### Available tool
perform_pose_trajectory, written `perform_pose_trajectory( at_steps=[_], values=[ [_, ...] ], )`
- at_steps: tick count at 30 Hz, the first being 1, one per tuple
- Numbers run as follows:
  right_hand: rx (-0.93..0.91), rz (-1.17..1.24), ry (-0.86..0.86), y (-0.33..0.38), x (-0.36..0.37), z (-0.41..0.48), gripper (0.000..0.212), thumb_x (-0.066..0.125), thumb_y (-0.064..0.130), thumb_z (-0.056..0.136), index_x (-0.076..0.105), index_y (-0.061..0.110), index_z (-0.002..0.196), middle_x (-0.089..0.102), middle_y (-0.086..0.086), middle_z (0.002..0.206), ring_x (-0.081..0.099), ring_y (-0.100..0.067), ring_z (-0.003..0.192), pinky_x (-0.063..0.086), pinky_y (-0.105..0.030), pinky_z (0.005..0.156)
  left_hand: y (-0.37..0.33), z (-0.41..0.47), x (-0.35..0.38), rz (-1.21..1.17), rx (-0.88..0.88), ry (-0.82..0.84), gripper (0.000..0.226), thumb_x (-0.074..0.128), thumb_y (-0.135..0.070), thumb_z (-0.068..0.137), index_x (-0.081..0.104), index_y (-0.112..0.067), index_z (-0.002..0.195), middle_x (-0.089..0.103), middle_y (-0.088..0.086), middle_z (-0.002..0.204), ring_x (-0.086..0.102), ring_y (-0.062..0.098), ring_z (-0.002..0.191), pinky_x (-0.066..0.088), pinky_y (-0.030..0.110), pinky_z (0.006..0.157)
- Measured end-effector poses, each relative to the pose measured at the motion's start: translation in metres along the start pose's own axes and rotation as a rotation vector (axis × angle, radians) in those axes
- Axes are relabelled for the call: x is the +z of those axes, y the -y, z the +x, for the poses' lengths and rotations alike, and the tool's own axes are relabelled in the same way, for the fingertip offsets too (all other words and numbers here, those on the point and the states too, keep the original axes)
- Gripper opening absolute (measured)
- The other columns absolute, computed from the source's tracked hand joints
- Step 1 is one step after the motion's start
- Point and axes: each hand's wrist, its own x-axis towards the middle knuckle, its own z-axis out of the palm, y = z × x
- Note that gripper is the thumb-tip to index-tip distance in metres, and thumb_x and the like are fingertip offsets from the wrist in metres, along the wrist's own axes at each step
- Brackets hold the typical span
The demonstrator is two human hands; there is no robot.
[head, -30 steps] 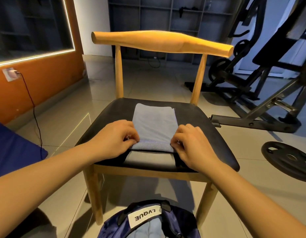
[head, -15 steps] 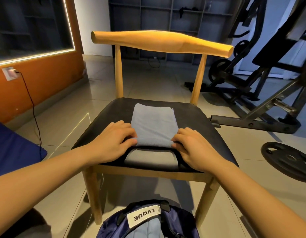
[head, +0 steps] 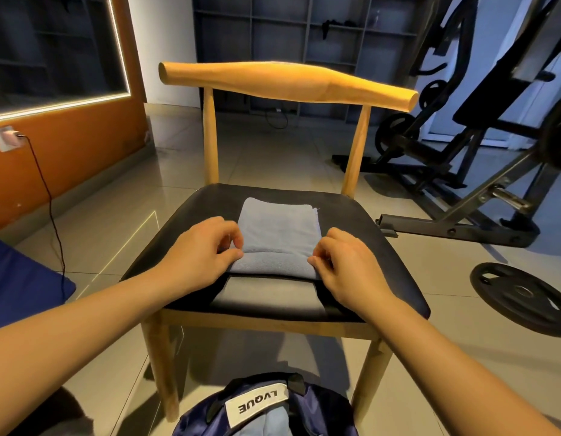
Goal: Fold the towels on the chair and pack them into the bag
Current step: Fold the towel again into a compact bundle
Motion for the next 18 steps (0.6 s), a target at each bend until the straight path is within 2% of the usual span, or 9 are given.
perform_pose_trajectory(
  at_steps=[1,4,6,8,11,14,16,18],
  values=[
    [-0.047,-0.028,0.001,0.0,0.0,-0.002,0.02,0.061,0.035,0.1,0.069,0.019,0.092,0.06,0.006,0.093,0.054,-0.015,0.085,0.051,-0.037,0.078,0.0,-0.002,0.001,0.047,0.064,-0.001,0.003,0.069,-0.03,0.094,0.069,-0.029,0.091,0.058,-0.011,0.088,0.057,0.01,0.081,0.052,0.024,0.075],
    [-0.089,0.015,0.069,-0.005,-0.008,-0.008,0.026,0.058,0.044,0.099,0.072,0.022,0.102,0.062,0.009,0.097,0.055,-0.01,0.088,0.049,-0.03,0.079,0.002,-0.004,0.003,0.115,0.173,-0.001,0.017,0.062,-0.035,0.098,0.076,-0.027,0.103,0.059,-0.015,0.094,0.058,0.007,0.087,0.055,0.03,0.08],
    [-0.102,0.011,0.149,-0.011,-0.012,-0.011,0.032,0.064,0.05,0.094,0.069,0.025,0.113,0.061,0.012,0.105,0.054,-0.009,0.095,0.042,-0.024,0.079,0.005,-0.006,0.001,0.139,0.22,0.008,0.025,0.061,-0.047,0.096,0.077,-0.03,0.104,0.06,-0.018,0.094,0.059,0.005,0.085,0.054,0.031,0.08],
    [-0.092,0.011,0.171,-0.013,-0.01,-0.01,0.033,0.067,0.047,0.093,0.066,0.026,0.118,0.059,0.011,0.109,0.053,-0.009,0.098,0.039,-0.022,0.079,0.009,-0.006,0.0,0.174,0.245,0.066,0.035,0.062,-0.061,0.09,0.074,-0.034,0.109,0.06,-0.02,0.099,0.057,0.004,0.088,0.053,0.031,0.081],
    [-0.061,0.069,0.176,-0.01,-0.01,-0.005,0.025,0.062,0.041,0.098,0.068,0.023,0.114,0.059,0.01,0.103,0.054,-0.011,0.096,0.046,-0.026,0.081,0.014,-0.005,-0.003,0.147,0.226,0.114,0.041,0.061,-0.062,0.088,0.074,-0.034,0.115,0.059,-0.021,0.098,0.054,0.003,0.089,0.047,0.027,0.081],
    [0.005,0.159,0.284,-0.011,-0.016,0.001,0.021,0.059,0.039,0.101,0.07,0.021,0.106,0.061,0.008,0.096,0.056,-0.011,0.088,0.049,-0.03,0.078,0.013,-0.003,-0.004,0.09,0.194,0.118,0.032,0.06,-0.055,0.092,0.076,-0.032,0.108,0.058,-0.019,0.091,0.053,0.005,0.087,0.04,0.023,0.075],
    [0.076,0.231,0.369,-0.013,-0.021,0.003,0.024,0.057,0.036,0.102,0.069,0.018,0.092,0.062,0.0,0.083,0.056,-0.016,0.075,0.046,-0.034,0.071,0.01,-0.003,-0.003,-0.005,0.118,0.164,0.024,0.061,-0.051,0.094,0.073,-0.032,0.1,0.061,-0.014,0.088,0.057,0.009,0.084,0.043,0.022,0.073],
    [0.139,0.281,0.414,-0.013,-0.024,0.006,0.034,0.055,0.031,0.103,0.062,0.015,0.073,0.054,-0.003,0.067,0.046,-0.017,0.062,0.04,-0.034,0.064,0.01,-0.001,-0.002,-0.119,0.009,0.192,0.015,0.065,-0.045,0.095,0.066,-0.03,0.097,0.065,-0.007,0.085,0.061,0.012,0.079,0.047,0.023,0.069]
  ],
)
